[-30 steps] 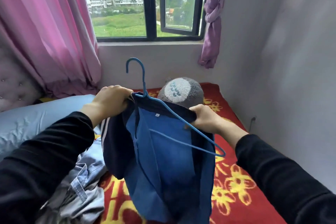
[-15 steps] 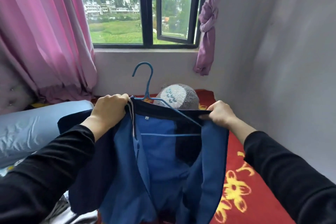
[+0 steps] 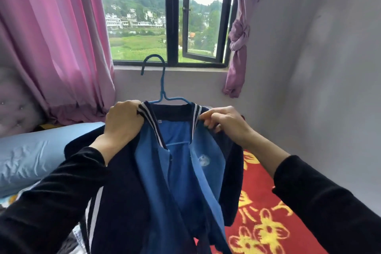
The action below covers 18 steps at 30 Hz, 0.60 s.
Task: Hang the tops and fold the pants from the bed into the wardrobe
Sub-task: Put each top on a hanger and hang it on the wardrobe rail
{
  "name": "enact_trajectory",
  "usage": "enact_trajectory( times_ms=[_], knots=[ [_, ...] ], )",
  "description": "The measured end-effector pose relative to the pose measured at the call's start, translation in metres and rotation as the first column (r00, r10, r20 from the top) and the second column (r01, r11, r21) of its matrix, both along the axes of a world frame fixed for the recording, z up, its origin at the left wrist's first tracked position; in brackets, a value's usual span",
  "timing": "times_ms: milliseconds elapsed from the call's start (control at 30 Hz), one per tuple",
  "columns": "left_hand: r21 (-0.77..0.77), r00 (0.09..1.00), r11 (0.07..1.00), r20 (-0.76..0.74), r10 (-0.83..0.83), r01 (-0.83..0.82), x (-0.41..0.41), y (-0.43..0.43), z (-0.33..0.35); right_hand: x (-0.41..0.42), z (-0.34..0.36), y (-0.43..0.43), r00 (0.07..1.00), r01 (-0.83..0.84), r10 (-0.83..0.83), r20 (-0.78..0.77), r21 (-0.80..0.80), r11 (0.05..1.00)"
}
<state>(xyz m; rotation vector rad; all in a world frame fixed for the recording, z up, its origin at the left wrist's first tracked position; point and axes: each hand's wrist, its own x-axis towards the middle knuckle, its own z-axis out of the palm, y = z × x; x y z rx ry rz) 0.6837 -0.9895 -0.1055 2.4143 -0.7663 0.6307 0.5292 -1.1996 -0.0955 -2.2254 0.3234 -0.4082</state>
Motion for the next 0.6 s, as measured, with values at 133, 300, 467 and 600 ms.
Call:
enact_trajectory(
  times_ms=[133, 300, 467, 600],
  knots=[
    [-0.156, 0.997, 0.986, 0.06, -0.049, 0.057, 0.002, 0.009, 0.027, 0.008, 0.007, -0.018, 0.976, 0.211, -0.169, 0.134, -0.426, 0.88],
    [-0.281, 0.985, 0.948, 0.128, -0.119, 0.151, -0.011, 0.006, 0.048, 0.026, 0.039, -0.001, 0.938, 0.271, -0.117, 0.328, -0.477, 0.836],
    [-0.301, 0.963, 0.917, 0.142, -0.229, 0.262, -0.019, 0.025, 0.076, 0.025, 0.071, -0.007, 0.876, 0.407, -0.193, 0.441, -0.466, 0.786],
    [-0.188, 0.942, 0.934, -0.086, -0.325, 0.305, -0.004, 0.066, 0.083, 0.026, 0.08, -0.016, 0.808, 0.501, -0.29, 0.514, -0.337, 0.797]
  ],
)
